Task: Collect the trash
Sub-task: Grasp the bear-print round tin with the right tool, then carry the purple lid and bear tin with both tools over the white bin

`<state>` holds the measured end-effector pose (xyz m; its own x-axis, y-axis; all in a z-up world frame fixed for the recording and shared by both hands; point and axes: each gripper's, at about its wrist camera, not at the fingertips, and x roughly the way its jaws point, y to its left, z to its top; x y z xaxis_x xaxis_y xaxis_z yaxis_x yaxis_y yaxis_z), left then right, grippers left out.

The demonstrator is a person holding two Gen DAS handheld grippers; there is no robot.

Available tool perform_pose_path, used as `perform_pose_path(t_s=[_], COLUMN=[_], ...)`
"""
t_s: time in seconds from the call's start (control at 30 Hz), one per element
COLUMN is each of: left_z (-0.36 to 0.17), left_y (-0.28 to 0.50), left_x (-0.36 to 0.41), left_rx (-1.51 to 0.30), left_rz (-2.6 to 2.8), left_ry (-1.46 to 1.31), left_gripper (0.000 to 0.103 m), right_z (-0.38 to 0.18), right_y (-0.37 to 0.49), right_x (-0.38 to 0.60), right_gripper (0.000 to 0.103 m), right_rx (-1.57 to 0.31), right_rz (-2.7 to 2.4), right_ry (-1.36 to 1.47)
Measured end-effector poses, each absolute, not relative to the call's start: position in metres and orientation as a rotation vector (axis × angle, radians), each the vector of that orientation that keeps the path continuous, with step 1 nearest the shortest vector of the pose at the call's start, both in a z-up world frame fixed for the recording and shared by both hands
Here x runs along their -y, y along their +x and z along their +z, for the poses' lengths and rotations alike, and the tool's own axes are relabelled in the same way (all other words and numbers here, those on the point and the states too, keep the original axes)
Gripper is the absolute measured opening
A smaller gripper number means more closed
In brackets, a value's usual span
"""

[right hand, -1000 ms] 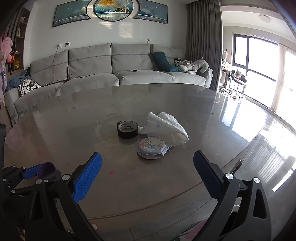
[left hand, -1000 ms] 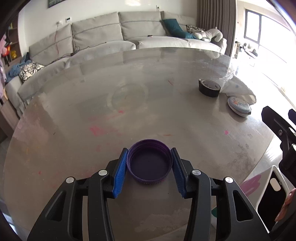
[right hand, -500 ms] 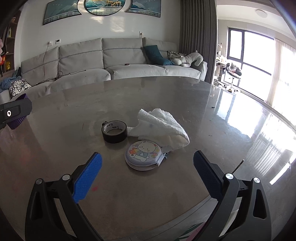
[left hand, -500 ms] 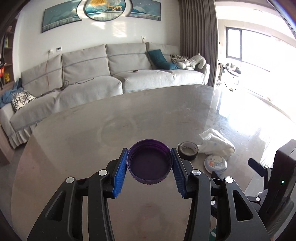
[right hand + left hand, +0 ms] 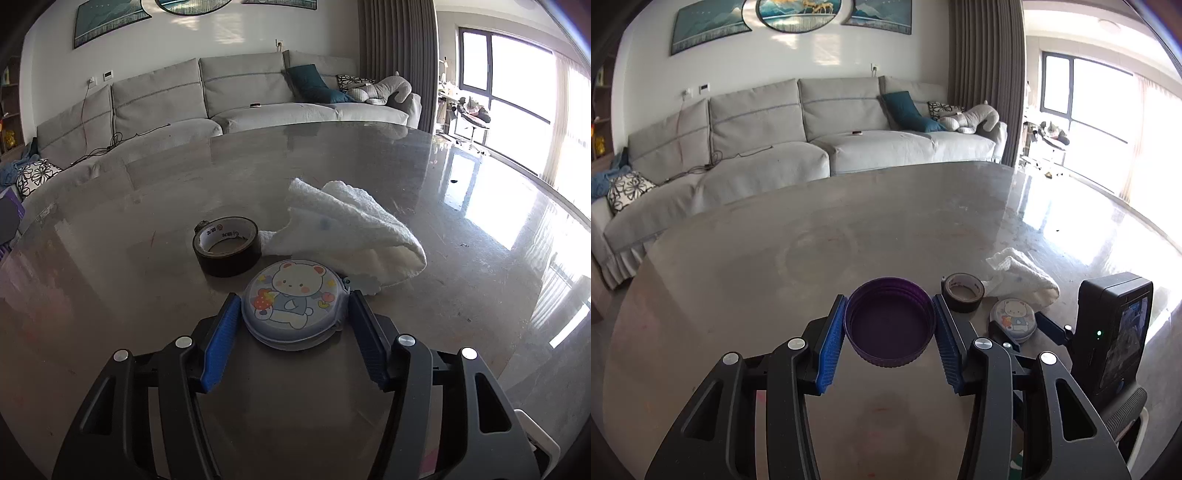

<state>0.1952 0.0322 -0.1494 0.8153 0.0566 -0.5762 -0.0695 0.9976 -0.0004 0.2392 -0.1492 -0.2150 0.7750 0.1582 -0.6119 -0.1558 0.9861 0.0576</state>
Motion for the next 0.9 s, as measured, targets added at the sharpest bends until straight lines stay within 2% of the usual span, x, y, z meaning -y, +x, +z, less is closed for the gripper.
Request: perform_pose_path(t_s=[0.17, 0.5, 0.9], left_z=[-0.148, -0.149, -0.153], left_y=[0.193, 0.187, 0.173], left_x=[-0.030, -0.018, 0.024], left_rx=[-0.604, -0.579, -0.560], left_rz=[0.051, 0.017, -0.114], left_ry=[-0.023, -0.006, 0.039], left_gripper=[0.046, 0.046, 0.046], right_z=[-0.204, -0.142, -0.119], right_y=[0.221, 0.166, 0.132], right_x=[0.157, 0.173, 0.213], right_gripper=[0.058, 0.058, 0.058], right_rx=[-0.638, -0.493, -0.448], right_rz=[0.185, 0.204, 0.145], right_ry=[0.024, -0.017, -0.007])
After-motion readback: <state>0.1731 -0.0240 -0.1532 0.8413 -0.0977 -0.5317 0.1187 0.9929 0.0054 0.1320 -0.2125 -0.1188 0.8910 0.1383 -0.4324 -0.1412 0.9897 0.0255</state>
